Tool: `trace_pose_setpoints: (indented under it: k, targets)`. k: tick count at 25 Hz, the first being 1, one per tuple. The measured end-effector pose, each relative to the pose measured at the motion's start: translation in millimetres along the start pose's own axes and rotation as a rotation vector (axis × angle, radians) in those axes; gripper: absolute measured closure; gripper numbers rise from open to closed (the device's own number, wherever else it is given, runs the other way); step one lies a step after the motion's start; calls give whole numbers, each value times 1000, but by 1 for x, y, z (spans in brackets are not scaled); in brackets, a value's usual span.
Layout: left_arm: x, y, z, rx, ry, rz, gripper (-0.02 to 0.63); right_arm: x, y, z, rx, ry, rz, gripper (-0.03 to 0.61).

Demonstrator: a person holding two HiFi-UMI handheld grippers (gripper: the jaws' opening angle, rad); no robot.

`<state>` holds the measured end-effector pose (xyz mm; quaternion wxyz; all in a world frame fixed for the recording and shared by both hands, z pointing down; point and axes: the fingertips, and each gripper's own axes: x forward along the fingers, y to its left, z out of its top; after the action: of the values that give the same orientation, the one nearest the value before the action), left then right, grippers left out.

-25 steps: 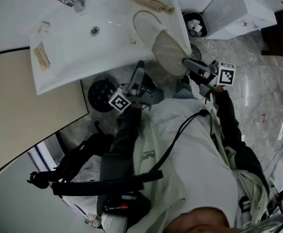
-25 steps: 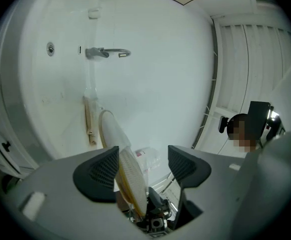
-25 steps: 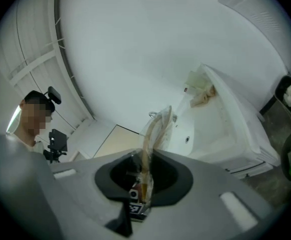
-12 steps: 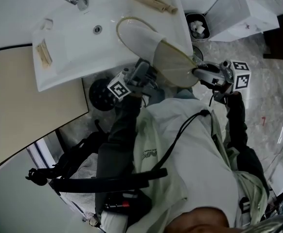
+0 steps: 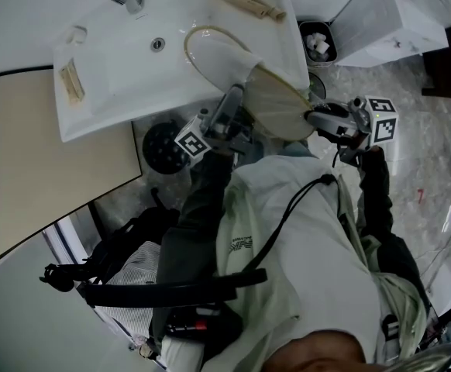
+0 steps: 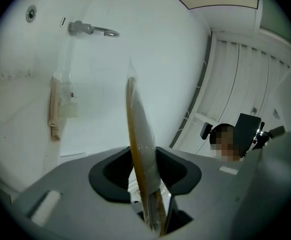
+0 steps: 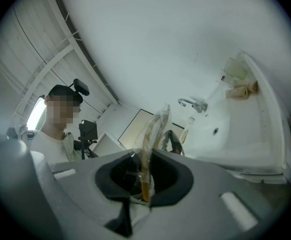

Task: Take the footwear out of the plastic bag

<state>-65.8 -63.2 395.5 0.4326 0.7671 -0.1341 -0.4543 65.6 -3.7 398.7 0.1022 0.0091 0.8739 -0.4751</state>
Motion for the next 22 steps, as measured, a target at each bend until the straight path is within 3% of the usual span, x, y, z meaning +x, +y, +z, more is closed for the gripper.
trace_pose_setpoints:
  k: [4, 9, 13, 16, 19, 22]
  targets:
    - [1, -4, 7, -8, -61, -4, 511, 1, -7, 4, 9, -21, -15, 529]
    - [4, -11, 16, -16, -130, -23, 522, 2, -1, 20, -197, -162, -56, 513]
    - [6, -16, 23, 11, -157, -27, 522, 0, 2, 28, -294, -227, -96, 506]
    - [-2, -19, 41, 2, -255, -43, 522, -17, 11, 46, -350, -325, -116, 506]
    - [-17, -21, 65, 15, -361, -44, 522, -38, 11, 62, -437, -363, -242, 506]
    - [-25, -25, 80, 55, -413, -26, 522, -41, 12, 61, -539, -299, -363, 505]
